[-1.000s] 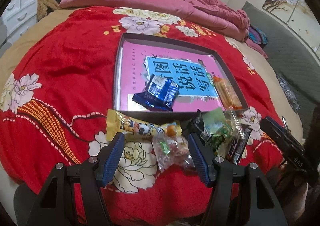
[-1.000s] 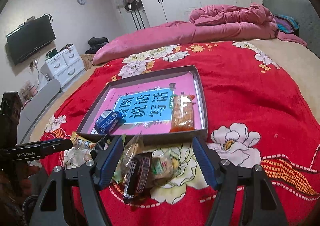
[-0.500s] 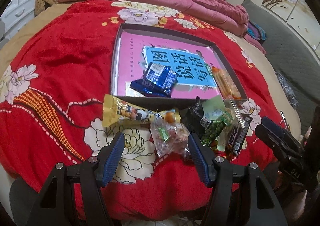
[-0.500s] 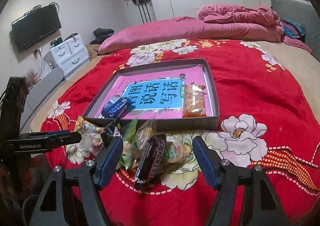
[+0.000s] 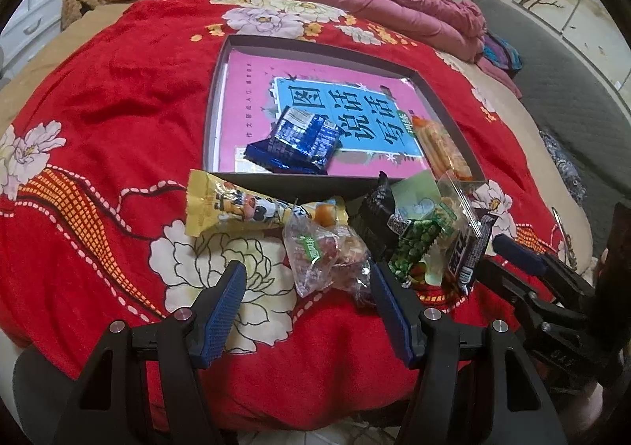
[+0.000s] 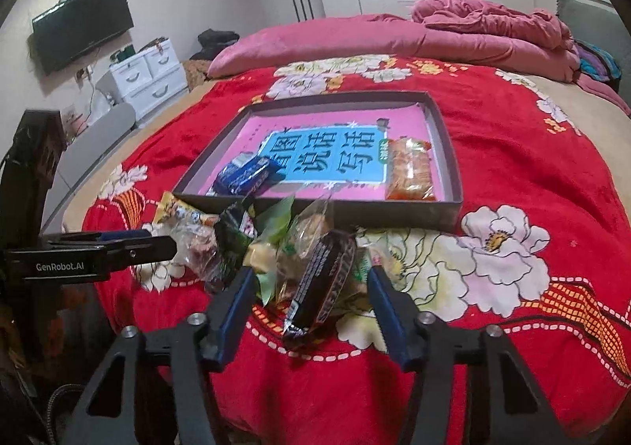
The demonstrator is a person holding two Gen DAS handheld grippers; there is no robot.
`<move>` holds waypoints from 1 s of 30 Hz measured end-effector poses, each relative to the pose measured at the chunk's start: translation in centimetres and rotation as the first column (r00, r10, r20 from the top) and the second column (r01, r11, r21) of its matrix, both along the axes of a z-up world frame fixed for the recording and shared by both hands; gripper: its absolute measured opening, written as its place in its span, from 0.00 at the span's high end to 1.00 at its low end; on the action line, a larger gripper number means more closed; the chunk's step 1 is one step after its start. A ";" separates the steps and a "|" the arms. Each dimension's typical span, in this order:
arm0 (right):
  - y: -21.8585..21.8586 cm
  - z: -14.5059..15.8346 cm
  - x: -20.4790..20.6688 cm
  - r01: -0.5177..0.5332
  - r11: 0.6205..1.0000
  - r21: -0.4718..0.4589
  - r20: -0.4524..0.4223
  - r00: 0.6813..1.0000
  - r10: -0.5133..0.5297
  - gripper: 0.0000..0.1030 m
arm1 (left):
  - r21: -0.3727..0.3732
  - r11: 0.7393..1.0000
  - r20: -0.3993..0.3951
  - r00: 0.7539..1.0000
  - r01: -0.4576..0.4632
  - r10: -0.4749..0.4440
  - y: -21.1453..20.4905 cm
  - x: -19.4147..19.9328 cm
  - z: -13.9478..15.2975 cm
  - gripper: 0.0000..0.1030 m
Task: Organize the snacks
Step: 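Grasp the clear green-label bag with the left tool while the right tool grasps the Snickers bar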
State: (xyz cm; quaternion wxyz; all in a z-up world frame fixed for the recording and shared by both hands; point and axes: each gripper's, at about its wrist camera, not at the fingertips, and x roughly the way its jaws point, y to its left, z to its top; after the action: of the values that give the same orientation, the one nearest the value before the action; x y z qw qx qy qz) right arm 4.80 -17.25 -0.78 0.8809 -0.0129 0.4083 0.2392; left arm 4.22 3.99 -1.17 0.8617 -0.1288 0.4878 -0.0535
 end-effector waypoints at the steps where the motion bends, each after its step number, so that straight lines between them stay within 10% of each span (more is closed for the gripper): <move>1: 0.1 -0.2 0.0 -0.005 1.000 -0.006 -0.007 1.000 0.005 0.50 | 0.000 1.000 0.000 1.000 0.001 -0.001 -0.1 0.0 0.0 0.35; 9: 0.7 -1.7 0.7 -0.012 0.999 -0.047 -0.063 0.998 0.009 0.71 | -0.006 1.000 -0.012 1.000 0.006 -0.006 -0.6 0.2 -0.5 0.35; 30: 1.4 -2.5 1.6 -0.002 0.999 -0.042 -0.087 0.996 -0.002 0.73 | -0.067 0.997 -0.069 0.997 -0.048 0.044 -1.1 2.7 -2.8 0.35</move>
State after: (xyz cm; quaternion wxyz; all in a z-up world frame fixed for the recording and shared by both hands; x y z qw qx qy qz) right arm 6.44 -15.90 -3.32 0.8617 -0.0210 0.4514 0.2307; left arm 6.97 2.92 -3.93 0.8408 -0.1712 0.5115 -0.0459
